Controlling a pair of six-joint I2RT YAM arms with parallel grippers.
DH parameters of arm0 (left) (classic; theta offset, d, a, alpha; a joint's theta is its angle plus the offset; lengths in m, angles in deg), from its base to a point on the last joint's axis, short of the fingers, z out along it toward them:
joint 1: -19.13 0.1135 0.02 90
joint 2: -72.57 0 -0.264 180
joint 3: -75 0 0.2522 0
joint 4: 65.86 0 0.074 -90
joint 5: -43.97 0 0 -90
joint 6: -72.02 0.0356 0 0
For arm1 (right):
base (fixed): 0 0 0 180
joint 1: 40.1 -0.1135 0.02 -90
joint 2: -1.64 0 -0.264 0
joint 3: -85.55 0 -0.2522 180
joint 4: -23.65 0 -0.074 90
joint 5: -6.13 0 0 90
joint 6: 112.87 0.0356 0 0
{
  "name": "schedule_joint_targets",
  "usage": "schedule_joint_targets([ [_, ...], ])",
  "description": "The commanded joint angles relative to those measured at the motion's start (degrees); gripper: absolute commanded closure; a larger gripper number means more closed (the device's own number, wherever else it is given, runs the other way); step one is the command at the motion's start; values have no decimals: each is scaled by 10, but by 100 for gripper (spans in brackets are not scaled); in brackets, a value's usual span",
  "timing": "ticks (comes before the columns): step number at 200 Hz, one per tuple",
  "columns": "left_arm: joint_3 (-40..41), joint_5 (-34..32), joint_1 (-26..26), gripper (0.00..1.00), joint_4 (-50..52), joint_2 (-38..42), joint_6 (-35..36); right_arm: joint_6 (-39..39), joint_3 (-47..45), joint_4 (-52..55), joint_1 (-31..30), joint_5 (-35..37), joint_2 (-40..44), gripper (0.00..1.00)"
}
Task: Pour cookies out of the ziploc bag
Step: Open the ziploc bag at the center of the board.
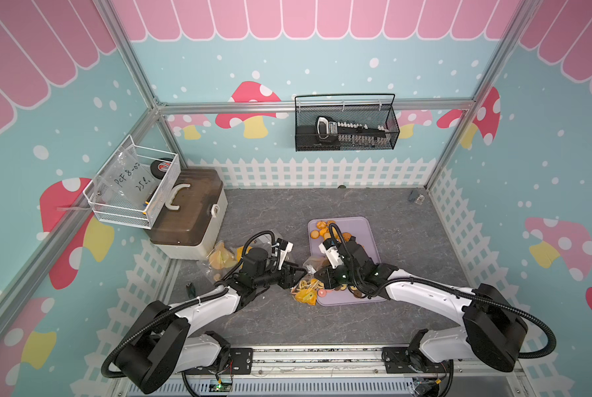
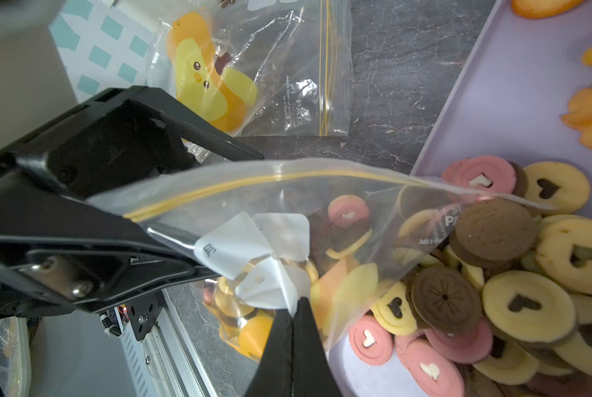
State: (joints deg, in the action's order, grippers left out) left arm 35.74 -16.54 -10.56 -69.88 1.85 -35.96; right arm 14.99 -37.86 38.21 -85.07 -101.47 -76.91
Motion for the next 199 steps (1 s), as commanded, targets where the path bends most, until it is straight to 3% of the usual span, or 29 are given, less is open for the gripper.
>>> schedule_joint_targets([
  [1,-16,-15,1,30,34,4,36,6,-7,-1,4,0,15,100],
  [56,-23,12,0,29,-17,-57,41,10,-10,-5,8,-11,22,100],
  [88,-2,42,1,29,-109,-74,65,15,-21,-15,11,-23,20,100],
  [131,-28,81,9,31,-114,-111,84,19,-23,-26,15,-31,19,100],
  [179,-39,102,9,51,-127,-141,87,20,-26,-24,20,-36,20,100],
  [199,-44,106,10,67,-127,-146,89,21,-26,-25,21,-37,21,100],
])
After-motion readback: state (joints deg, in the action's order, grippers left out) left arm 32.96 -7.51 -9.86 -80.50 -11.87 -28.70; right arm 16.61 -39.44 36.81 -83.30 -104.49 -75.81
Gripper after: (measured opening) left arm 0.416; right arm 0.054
